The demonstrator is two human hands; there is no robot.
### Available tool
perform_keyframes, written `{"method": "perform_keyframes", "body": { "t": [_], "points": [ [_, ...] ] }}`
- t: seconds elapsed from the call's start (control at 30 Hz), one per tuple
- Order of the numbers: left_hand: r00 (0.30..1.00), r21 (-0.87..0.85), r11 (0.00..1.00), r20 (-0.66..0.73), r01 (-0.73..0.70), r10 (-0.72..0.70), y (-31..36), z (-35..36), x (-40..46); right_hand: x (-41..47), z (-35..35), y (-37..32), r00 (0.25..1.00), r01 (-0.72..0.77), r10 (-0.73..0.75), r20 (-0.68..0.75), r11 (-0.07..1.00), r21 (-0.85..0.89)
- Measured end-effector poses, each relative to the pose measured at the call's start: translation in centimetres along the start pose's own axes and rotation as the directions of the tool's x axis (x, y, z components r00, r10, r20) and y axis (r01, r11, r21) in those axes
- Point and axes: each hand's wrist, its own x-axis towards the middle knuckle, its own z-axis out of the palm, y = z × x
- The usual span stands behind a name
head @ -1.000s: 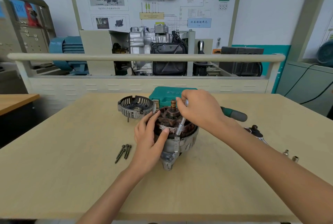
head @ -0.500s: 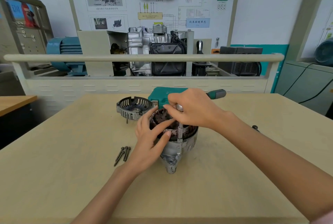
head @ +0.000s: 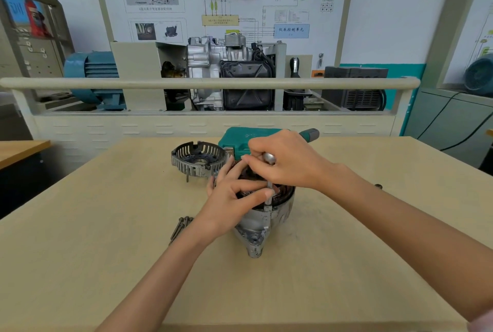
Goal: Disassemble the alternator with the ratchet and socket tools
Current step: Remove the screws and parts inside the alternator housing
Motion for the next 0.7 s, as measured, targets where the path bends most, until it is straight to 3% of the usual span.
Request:
{"method": "perform_keyframes", "body": {
  "t": [0.1,0.2,0.27,0.33,0.5,0.6,0.7],
  "points": [
    [0.998,-0.010,1.000,-0.056,-0.020,0.019,-0.1,0.5,-0.1,0.1,0.1,-0.9,0.996,-0.091,0.092,-0.003,0.985,-0.147],
    [0.991,-0.034,0.998,-0.130,-0.048,0.043,-0.4,0.8,0.0,0.2,0.9,-2.0,0.953,-0.301,0.289,-0.095,0.858,-0.417],
    [0.987,-0.033,0.998,-0.153,-0.060,0.054,-0.5,1.0,0.1,0.3,1.3,-2.8,0.919,-0.385,0.372,-0.129,0.781,-0.492],
    [0.988,-0.019,0.998,-0.143,-0.056,0.053,-0.6,1.0,0.1,0.3,1.4,-3.4,0.920,-0.379,0.375,-0.117,0.767,-0.517],
    [1.000,-0.020,0.999,-0.003,-0.026,0.026,-0.7,0.3,-0.3,0.4,1.0,-3.0,0.977,-0.211,0.191,-0.090,0.860,-0.465],
    [0.997,-0.028,0.998,0.052,-0.054,0.056,-0.9,-0.3,-0.3,0.3,0.6,-1.8,0.999,-0.038,0.030,-0.038,0.974,-0.223],
    [0.997,-0.057,0.997,0.040,-0.058,0.061,-1.0,-0.3,-0.2,0.4,0.6,-1.2,0.994,0.089,-0.091,-0.063,0.996,-0.032]
  ]
}}
